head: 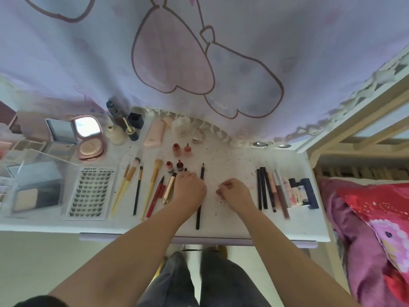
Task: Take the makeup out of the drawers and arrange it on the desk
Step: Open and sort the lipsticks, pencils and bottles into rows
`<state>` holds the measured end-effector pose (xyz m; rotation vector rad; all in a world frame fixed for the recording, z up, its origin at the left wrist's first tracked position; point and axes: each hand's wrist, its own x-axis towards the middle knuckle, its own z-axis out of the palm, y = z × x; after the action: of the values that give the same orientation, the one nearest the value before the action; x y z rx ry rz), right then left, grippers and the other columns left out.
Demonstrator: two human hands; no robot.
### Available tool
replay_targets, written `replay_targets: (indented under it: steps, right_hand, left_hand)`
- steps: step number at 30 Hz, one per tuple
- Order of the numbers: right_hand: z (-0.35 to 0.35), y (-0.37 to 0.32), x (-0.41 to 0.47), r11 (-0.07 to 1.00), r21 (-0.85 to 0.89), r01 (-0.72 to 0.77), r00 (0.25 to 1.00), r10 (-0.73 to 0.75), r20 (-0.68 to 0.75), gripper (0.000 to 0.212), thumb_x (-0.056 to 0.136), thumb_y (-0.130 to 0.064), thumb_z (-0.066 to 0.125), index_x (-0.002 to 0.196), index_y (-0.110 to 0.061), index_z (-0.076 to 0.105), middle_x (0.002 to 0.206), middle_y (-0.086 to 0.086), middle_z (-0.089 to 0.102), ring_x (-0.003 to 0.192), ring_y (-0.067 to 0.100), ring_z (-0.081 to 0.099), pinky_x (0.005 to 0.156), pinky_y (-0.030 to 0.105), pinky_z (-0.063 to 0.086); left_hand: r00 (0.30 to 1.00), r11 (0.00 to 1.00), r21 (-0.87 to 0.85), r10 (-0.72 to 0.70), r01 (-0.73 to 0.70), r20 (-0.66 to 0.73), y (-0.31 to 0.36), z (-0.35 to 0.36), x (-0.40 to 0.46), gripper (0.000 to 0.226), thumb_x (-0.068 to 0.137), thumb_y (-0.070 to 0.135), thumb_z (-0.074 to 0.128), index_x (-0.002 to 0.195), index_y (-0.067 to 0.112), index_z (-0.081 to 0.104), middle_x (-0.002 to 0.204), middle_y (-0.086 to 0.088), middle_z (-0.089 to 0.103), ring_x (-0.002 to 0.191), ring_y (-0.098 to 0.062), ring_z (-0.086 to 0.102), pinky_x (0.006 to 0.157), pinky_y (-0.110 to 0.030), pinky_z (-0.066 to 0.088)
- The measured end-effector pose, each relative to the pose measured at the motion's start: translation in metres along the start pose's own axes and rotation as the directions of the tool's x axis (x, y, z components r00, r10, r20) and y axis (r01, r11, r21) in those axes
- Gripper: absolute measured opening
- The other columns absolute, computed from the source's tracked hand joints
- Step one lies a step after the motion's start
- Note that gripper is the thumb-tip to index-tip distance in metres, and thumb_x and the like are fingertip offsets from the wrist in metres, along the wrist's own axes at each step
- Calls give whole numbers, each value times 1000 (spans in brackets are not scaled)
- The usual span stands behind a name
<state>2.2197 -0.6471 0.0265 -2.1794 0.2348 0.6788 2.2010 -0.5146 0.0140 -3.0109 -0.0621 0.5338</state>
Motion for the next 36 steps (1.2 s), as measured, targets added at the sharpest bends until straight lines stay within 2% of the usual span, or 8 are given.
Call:
replay_targets:
  steps: [6, 10, 13, 19, 21, 24, 29, 36]
  right_hand:
    - [30, -14, 5, 839, -531, 122, 983, -175, -50, 31, 98, -36, 41, 109, -9, 53, 107, 7, 60, 97, 24, 56, 73, 33, 43]
    - [46, -16, 9, 697, -696, 172, 961, -274, -37, 37, 100, -37, 34, 113, -7, 52, 111, 9, 57, 104, 27, 52, 71, 32, 37]
    - [50, -20, 11, 635, -740, 223, 949, -316, 15, 39, 100, -39, 32, 111, -8, 53, 109, 10, 58, 102, 28, 54, 71, 34, 37]
    - [2, -21, 17, 700, -677, 227, 942, -333, -28, 35, 99, -33, 34, 101, -7, 56, 96, 9, 60, 91, 29, 58, 70, 33, 39]
    - [-34, -15, 23, 707, -676, 206, 938, -340, -71, 30, 98, -28, 35, 99, -6, 55, 93, 10, 62, 84, 27, 58, 68, 32, 41]
    - [-83, -2, 36, 723, -677, 136, 957, -273, -101, 24, 98, -21, 37, 102, -6, 54, 96, 9, 62, 80, 23, 54, 69, 31, 42]
    - [-112, 14, 58, 719, -692, 66, 989, -140, -51, 22, 95, -17, 38, 103, -8, 56, 103, 10, 63, 91, 28, 58, 73, 31, 44]
    - [-108, 13, 66, 669, -728, 151, 977, -215, 5, 25, 94, -28, 42, 100, -10, 57, 95, 8, 63, 88, 27, 59, 67, 30, 41]
  left_hand:
    - [999, 999, 32, 35, -34, -29, -19, 6, -3, 28, 98, 25, 40, 111, 12, 62, 119, -8, 55, 115, -27, 45, 100, -38, 31]
    - [994, 998, 3, 60, -60, -90, -35, 16, -7, 33, 100, 30, 37, 113, 12, 60, 122, -8, 56, 120, -28, 45, 106, -39, 28]
    - [989, 996, -23, 78, -82, -127, -37, 17, -10, 34, 101, 31, 32, 110, 12, 59, 118, -7, 57, 116, -27, 46, 96, -35, 32]
    - [970, 993, -64, 79, -96, -230, -16, -2, -13, 30, 95, 32, 46, 88, 14, 69, 92, -3, 66, 91, -23, 58, 80, -33, 42]
    - [951, 974, -116, 156, -192, -268, 11, -10, -11, 33, 98, 32, 39, 100, 13, 66, 100, -3, 63, 98, -24, 55, 84, -34, 38]
    - [960, 943, -218, 216, -253, -180, 66, -21, -3, 36, 101, 32, 27, 118, 11, 51, 118, -7, 55, 111, -27, 46, 91, -37, 31]
    - [984, 958, -226, 180, -176, -3, 129, -20, 15, 40, 101, 37, 27, 126, 12, 43, 126, -9, 49, 116, -27, 43, 97, -38, 31]
    - [999, 970, -241, 33, -24, 37, 134, -13, 22, 38, 100, 34, 29, 125, 11, 45, 124, -8, 50, 116, -26, 42, 99, -37, 30]
